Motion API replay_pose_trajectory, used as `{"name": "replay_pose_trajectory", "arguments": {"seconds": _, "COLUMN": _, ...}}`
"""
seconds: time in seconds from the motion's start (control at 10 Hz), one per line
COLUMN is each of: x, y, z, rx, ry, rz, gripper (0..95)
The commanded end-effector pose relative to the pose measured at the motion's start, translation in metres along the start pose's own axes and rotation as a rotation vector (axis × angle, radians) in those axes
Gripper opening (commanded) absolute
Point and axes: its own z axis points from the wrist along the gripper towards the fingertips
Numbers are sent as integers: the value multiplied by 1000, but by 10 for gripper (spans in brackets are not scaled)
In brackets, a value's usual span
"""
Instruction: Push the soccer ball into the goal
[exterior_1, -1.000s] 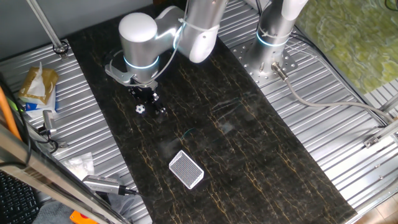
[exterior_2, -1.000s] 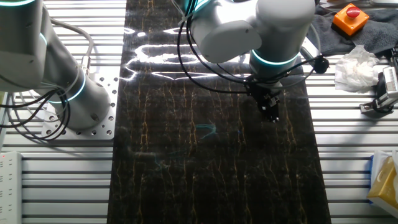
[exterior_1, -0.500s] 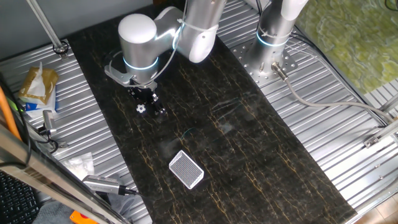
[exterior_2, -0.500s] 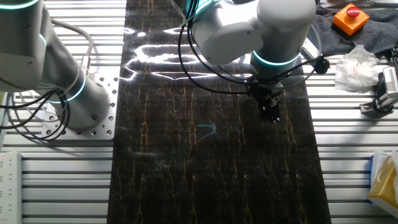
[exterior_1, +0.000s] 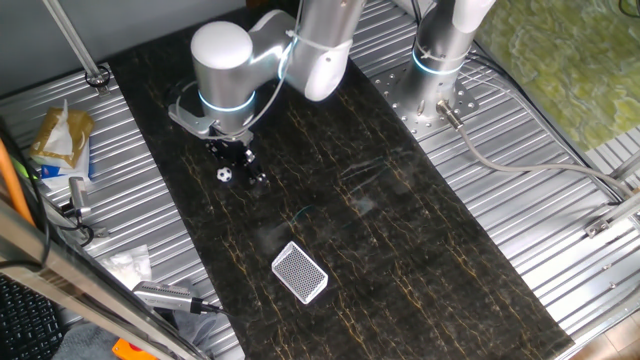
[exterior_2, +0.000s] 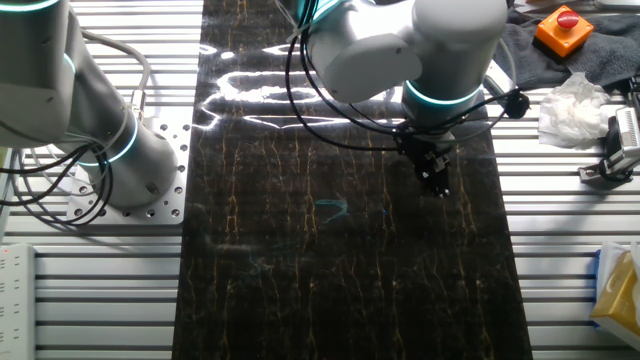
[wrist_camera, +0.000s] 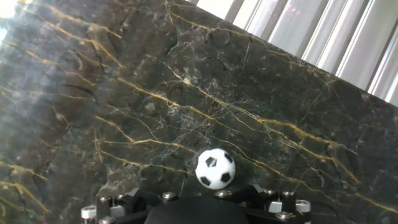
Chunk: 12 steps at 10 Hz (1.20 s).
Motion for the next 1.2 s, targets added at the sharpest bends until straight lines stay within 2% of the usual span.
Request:
{"name": "replay_pose_trajectory", "arguments": {"seconds": 0.1, "x": 0, "y": 0, "z": 0, "rx": -108, "ry": -55, "rz": -36, "gripper": 950}}
{"name": "replay_pose_trajectory", "arguments": {"seconds": 0.2, "x": 0, "y": 0, "z": 0, "rx": -109, "ry": -55, "rz": -42, "gripper": 950}}
{"name": "replay_pose_trajectory", "arguments": {"seconds": 0.4, "x": 0, "y": 0, "z": 0, "rx": -118, "ry": -28, "rz": -52, "gripper": 950}}
{"name": "replay_pose_trajectory", "arguments": {"seconds": 0.8, "x": -3, "y": 1, "z": -4, "rx": -116, "ry": -21, "rz": -78, "gripper": 950}}
{"name": "replay_pose_trajectory", "arguments": {"seconds": 0.9, "x": -6, "y": 1, "z": -7, "rx": -110, "ry": -8, "rz": -70, "gripper": 950}}
{"name": "replay_pose_trajectory", "arguments": {"seconds": 1.0, "x": -7, "y": 2, "z": -8, "rx": -108, "ry": -7, "rz": -69, "gripper": 950}}
{"name": "replay_pose_trajectory", "arguments": {"seconds": 1.2, "x": -5, "y": 7, "z": -22, "rx": -113, "ry": -18, "rz": -55, "gripper": 950}}
